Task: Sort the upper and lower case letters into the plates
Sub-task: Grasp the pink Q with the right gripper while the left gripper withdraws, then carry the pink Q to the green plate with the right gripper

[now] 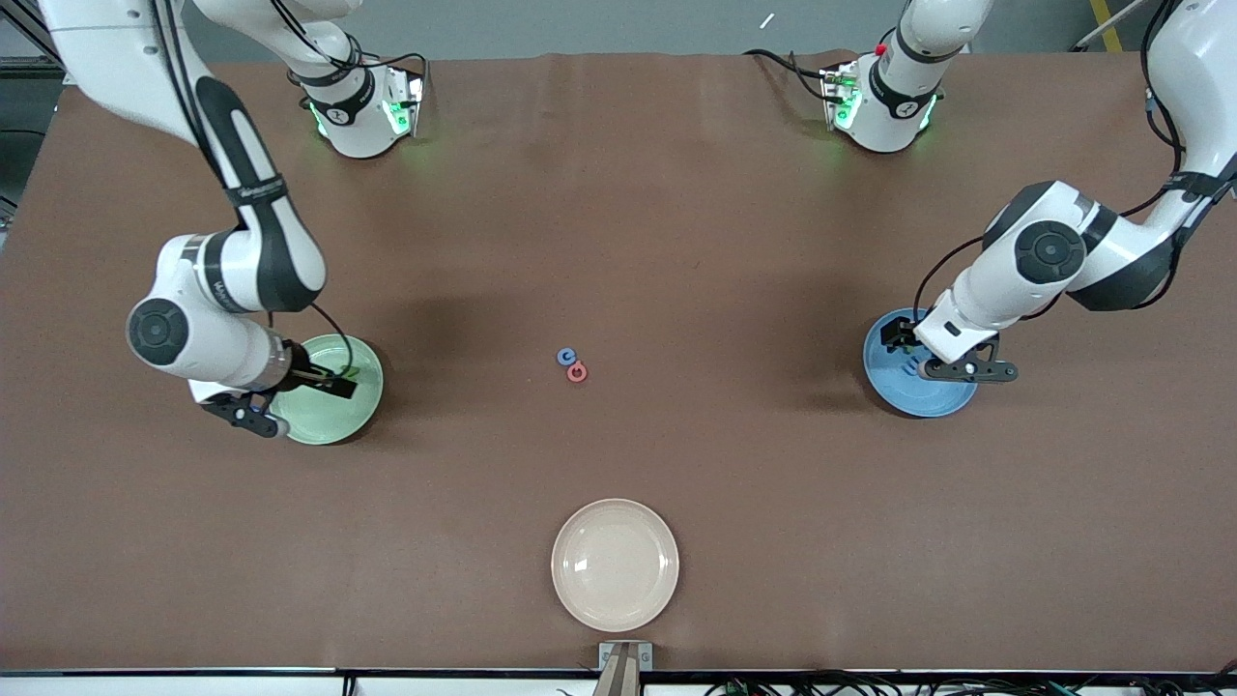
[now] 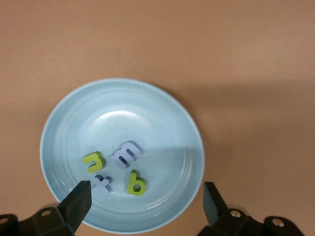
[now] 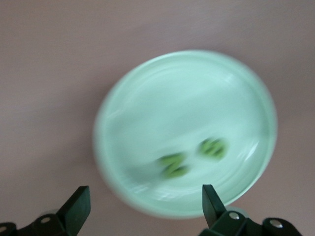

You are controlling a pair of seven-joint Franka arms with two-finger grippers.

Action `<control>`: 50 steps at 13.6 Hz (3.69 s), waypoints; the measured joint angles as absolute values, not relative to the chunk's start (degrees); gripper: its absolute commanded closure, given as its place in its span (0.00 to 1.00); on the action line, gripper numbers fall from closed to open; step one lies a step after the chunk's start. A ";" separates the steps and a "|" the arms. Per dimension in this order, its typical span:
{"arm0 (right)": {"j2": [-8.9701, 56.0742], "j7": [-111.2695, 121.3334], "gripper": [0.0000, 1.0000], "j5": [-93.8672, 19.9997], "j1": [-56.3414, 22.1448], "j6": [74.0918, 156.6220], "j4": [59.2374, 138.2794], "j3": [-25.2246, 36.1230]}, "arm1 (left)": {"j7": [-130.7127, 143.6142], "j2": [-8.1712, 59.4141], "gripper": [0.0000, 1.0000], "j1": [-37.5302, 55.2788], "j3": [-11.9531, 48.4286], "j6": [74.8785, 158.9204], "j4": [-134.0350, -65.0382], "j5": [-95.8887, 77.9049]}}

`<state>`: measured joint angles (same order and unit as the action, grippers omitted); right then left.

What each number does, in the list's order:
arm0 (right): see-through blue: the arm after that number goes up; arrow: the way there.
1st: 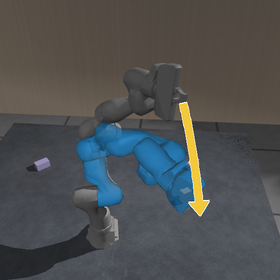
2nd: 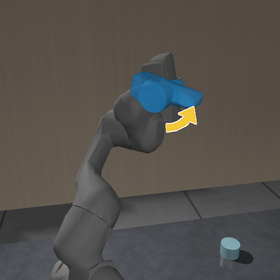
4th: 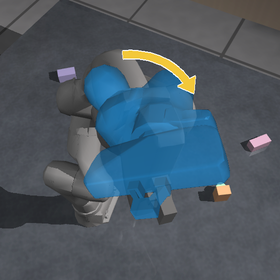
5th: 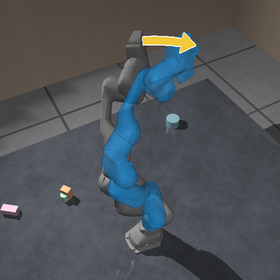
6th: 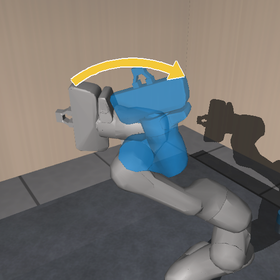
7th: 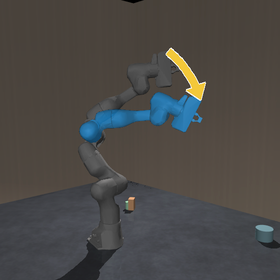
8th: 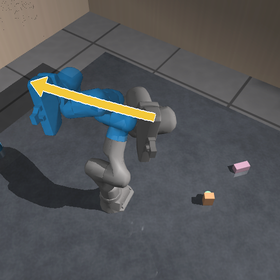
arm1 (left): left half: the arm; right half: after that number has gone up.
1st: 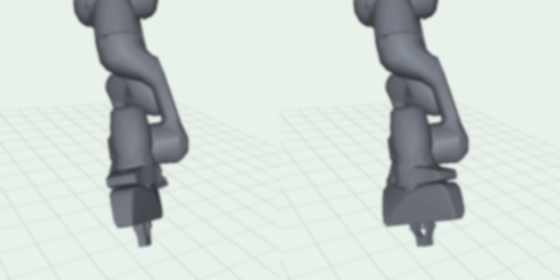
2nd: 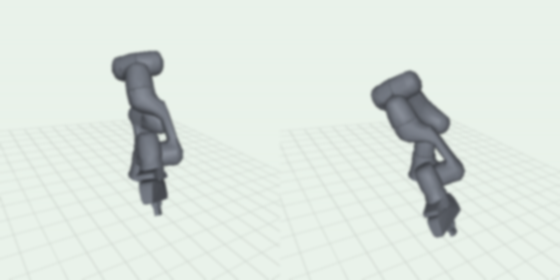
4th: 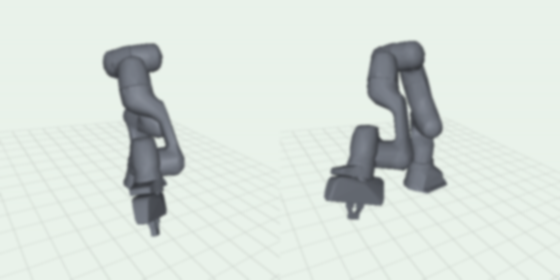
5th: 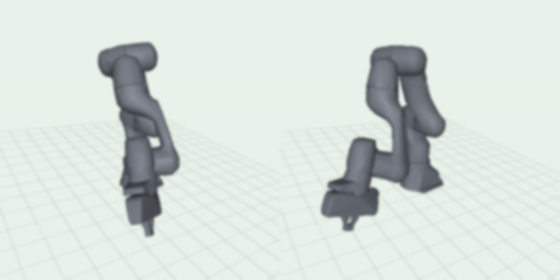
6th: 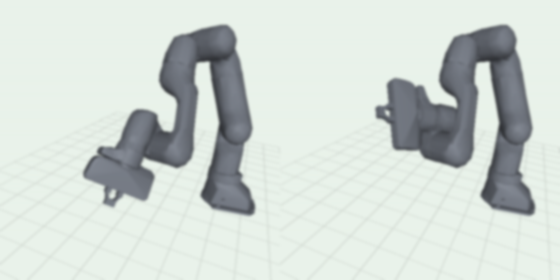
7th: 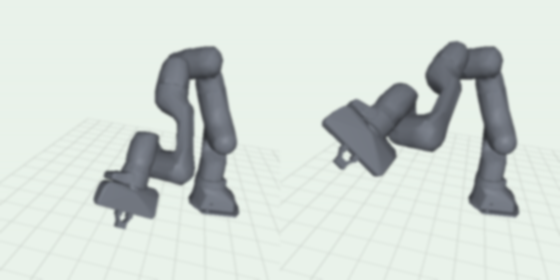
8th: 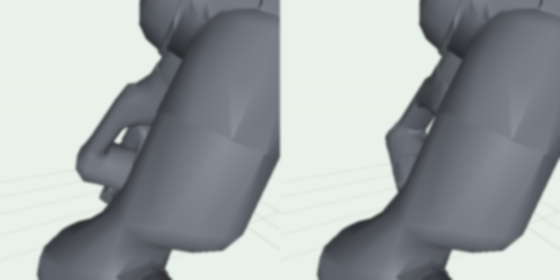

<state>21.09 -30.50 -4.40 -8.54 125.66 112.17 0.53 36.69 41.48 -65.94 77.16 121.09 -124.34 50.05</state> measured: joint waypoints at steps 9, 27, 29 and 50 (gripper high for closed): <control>33.61 -67.26 0.00 -5.54 -33.84 132.80 100.28 -1.20 | 36.69 41.49 0.00 -65.73 78.52 119.93 -120.30 48.27; 45.33 -60.69 0.05 2.80 -39.10 141.13 92.17 -0.89 | 8.56 13.64 0.00 -21.06 32.13 111.59 -105.79 0.01; 45.31 -59.85 0.13 2.80 -39.10 141.12 92.12 -0.88 | 8.49 12.78 0.00 -21.07 31.07 107.27 -102.75 -0.20; 44.84 -59.19 1.00 2.32 -38.60 139.02 92.13 -0.79 | 0.63 -2.19 0.00 -27.12 27.11 99.31 -91.25 -0.51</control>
<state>44.84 -59.19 2.32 -38.60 139.02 92.13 -0.79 0.63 -2.19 -27.12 27.11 99.31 -91.25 -0.51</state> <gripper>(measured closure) 0.568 0.000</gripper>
